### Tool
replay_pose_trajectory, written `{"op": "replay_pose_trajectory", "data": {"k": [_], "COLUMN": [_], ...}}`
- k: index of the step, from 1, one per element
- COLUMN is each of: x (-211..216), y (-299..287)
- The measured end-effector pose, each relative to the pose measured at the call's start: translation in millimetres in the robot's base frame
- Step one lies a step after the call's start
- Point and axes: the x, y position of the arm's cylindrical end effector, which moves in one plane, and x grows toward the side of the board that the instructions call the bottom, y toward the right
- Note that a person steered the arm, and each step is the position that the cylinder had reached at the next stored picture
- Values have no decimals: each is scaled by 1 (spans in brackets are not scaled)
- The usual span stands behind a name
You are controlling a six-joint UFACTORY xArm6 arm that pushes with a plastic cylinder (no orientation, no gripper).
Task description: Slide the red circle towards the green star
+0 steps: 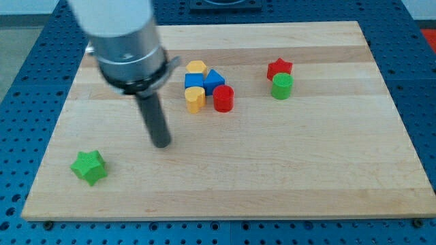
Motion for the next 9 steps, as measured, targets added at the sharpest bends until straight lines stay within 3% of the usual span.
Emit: {"op": "replay_pose_trajectory", "data": {"k": [2, 3, 5, 9], "x": [-18, -47, -99, -35], "y": [113, 129, 120, 17]}}
